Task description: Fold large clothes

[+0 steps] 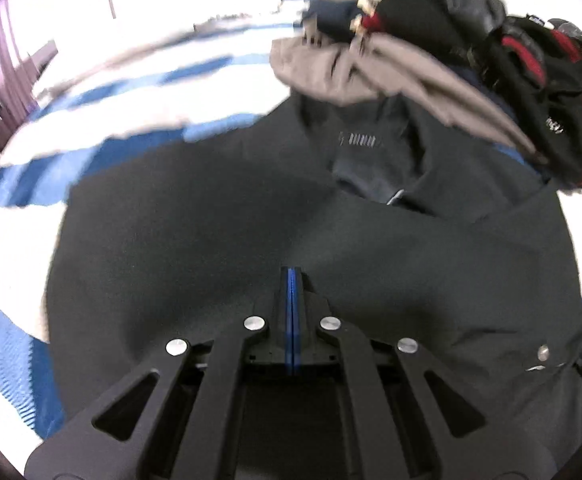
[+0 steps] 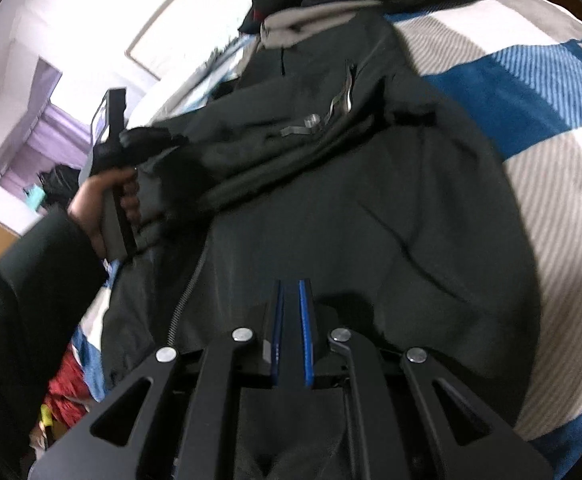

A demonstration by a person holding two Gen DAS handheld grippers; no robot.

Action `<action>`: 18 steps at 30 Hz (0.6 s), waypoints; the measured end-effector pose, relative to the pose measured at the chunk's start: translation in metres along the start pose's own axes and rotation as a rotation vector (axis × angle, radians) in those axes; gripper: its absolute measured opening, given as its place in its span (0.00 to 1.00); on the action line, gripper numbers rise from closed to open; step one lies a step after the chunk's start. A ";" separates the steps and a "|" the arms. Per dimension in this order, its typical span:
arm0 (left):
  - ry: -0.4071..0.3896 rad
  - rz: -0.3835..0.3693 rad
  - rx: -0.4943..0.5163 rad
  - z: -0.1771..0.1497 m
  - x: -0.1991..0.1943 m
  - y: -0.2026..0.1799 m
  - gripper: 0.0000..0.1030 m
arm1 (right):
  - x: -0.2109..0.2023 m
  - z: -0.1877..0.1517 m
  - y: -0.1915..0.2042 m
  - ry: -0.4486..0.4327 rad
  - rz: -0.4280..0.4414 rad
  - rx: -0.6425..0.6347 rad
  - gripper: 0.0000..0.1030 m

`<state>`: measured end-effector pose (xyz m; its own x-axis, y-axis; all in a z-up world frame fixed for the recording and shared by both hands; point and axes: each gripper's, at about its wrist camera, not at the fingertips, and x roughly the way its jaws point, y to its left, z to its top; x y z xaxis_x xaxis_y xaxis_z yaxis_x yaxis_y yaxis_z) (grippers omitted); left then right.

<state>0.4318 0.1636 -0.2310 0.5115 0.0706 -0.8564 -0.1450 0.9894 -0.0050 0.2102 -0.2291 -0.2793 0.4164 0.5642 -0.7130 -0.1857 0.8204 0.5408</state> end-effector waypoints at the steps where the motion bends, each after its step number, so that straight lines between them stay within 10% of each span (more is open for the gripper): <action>1: 0.028 -0.012 -0.003 -0.002 0.013 0.003 0.01 | 0.002 0.000 0.000 0.002 -0.008 -0.003 0.10; 18: -0.021 -0.061 -0.059 -0.009 0.020 0.022 0.02 | 0.024 -0.007 0.001 0.050 -0.055 -0.008 0.10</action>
<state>0.4314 0.1853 -0.2529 0.5386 0.0134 -0.8425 -0.1624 0.9828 -0.0882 0.2133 -0.2142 -0.2990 0.3809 0.5216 -0.7634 -0.1707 0.8511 0.4964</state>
